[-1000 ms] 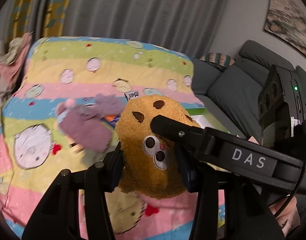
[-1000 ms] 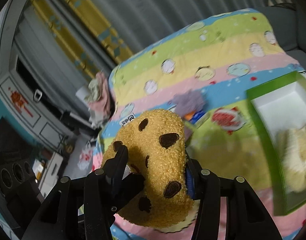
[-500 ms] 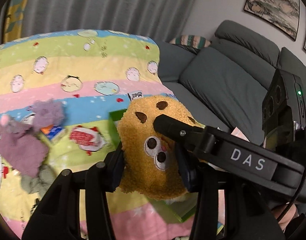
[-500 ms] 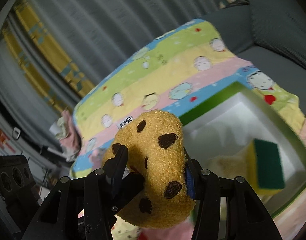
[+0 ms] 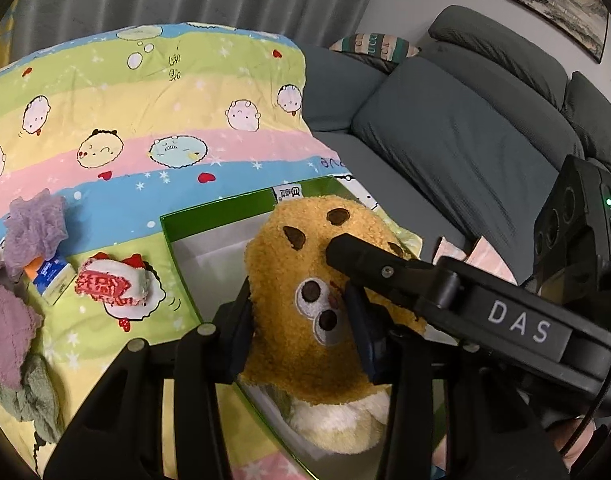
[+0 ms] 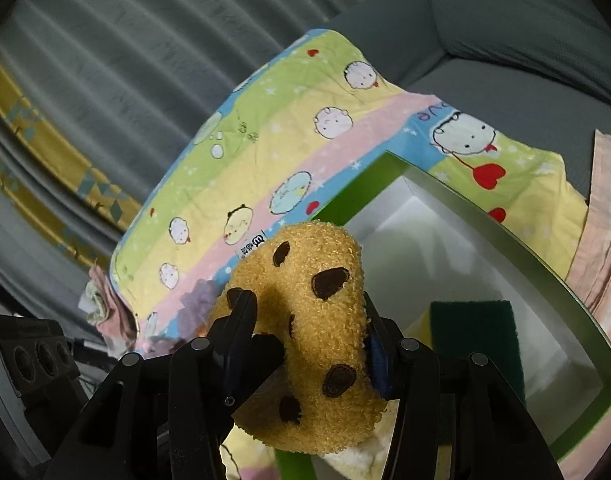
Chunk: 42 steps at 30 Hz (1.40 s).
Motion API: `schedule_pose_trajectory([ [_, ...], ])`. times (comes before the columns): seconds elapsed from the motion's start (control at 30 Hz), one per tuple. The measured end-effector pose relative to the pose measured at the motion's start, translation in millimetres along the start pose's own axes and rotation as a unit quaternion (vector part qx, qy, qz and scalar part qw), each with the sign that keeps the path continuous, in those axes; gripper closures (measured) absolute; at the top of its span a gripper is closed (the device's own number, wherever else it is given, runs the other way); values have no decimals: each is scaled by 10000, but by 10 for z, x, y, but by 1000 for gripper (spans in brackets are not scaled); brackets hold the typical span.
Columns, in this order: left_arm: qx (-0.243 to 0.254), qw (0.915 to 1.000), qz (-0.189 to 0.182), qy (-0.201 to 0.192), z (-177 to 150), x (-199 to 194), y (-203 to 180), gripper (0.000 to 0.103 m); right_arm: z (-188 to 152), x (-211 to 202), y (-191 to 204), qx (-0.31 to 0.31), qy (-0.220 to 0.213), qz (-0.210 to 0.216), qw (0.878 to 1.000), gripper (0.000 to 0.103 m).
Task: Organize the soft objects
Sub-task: 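Carry the cookie plush into the green box and open the right gripper, then move the right gripper back over the grey-green towel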
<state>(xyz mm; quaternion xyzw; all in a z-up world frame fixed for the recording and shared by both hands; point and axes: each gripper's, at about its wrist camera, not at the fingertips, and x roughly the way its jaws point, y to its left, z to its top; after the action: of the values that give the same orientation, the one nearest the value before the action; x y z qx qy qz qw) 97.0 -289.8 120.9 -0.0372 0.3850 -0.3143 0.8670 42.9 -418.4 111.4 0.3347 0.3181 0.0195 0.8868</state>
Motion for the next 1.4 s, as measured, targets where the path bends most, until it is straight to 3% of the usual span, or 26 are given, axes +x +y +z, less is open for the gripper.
schedule_pose_trajectory([
  [0.3,-185,9994,83,267,29,209,167,61,21,236,-126,275,174,-141,9994,51],
  [0.57,-212,9990,232,325,40,296,211,62,12,324,-174,356,206,-605,9973,51],
  [0.7,-168,9990,269,315,56,278,185,54,31,269,-206,350,58,-810,9961,51],
  [0.87,-103,9995,223,190,65,106,138,31,64,140,-232,365,-81,-805,9961,50],
  [0.97,2,9994,329,57,47,-53,105,28,54,77,-187,244,-109,-848,9960,48],
  [1.03,-8,9994,353,16,2,-171,117,26,32,28,-151,185,-155,-855,9960,38],
  [1.2,-196,9992,347,104,-199,-452,250,23,-53,-60,-45,-15,-178,-866,9961,33],
  [1.27,-300,9987,395,105,-285,-562,329,15,-120,-93,3,-75,-181,-872,9960,28],
  [1.4,-510,9971,568,41,-545,-833,529,15,-259,-134,108,-197,-205,-893,9956,23],
])
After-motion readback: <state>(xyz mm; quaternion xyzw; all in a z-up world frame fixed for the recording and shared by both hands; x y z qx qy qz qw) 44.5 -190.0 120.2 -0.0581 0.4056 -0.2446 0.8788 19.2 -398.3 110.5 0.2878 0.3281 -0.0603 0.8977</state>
